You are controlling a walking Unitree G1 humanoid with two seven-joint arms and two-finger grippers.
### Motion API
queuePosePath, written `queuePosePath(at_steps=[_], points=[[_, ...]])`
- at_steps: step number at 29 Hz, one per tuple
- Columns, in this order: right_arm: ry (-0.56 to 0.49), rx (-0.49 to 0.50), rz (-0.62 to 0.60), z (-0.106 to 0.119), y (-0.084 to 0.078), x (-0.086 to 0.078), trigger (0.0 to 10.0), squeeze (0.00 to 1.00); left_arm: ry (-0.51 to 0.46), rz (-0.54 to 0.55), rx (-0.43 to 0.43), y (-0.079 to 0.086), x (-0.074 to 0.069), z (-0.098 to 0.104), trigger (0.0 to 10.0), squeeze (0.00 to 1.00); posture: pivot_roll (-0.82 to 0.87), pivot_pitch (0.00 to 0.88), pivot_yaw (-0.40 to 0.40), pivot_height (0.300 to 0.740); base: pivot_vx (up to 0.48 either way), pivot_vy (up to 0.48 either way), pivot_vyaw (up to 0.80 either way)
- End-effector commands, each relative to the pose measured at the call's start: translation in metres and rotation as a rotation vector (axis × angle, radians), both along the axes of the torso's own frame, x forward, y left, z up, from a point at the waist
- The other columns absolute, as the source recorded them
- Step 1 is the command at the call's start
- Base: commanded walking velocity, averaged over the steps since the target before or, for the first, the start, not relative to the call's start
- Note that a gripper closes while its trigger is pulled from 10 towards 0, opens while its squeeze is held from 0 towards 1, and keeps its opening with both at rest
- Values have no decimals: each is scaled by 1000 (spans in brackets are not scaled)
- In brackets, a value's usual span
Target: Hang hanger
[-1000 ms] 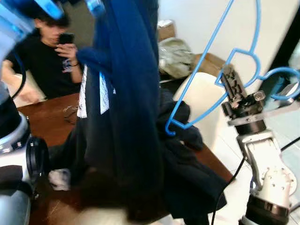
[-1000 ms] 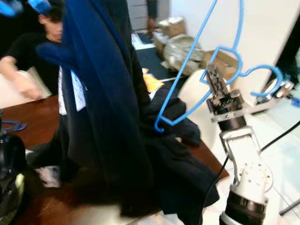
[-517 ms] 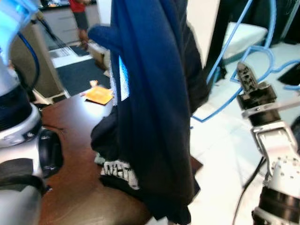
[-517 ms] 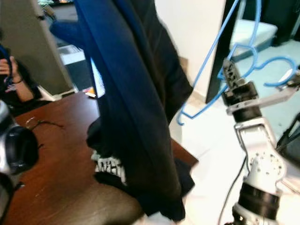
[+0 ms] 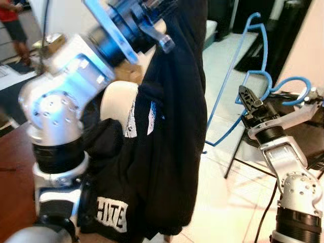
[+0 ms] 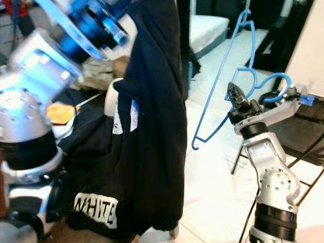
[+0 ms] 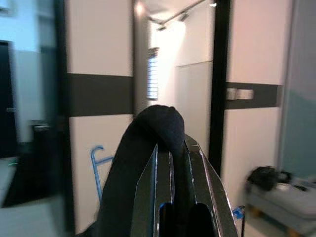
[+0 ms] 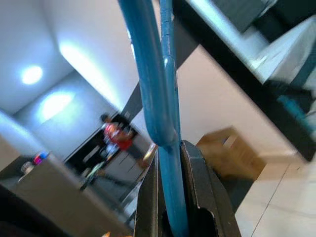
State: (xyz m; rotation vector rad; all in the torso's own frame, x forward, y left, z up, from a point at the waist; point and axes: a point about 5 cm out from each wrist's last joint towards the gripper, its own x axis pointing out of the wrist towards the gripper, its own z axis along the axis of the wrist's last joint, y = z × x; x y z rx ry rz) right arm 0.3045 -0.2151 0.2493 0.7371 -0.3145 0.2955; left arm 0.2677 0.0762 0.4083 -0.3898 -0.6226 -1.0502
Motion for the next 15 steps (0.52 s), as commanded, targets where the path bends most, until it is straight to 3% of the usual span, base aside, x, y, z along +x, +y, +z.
queuePosePath(at_steps=[1,7,11,15], points=[[-11,-14,8,2,6,0,10000,0,-33,22,-60,4,-6,2,10000,0,42,0,53,740,0,-428,-800],[-14,-21,15,2,10,0,10000,0,-19,26,-77,5,-6,-2,10000,0,43,0,51,740,0,-465,-800],[-2,-47,27,-2,17,0,10000,0,30,83,-132,20,4,-6,10000,0,39,0,55,740,0,-469,-800],[2,-54,29,-4,18,-1,10000,0,43,106,-144,25,7,-9,10000,0,39,0,55,740,0,-480,-800]])
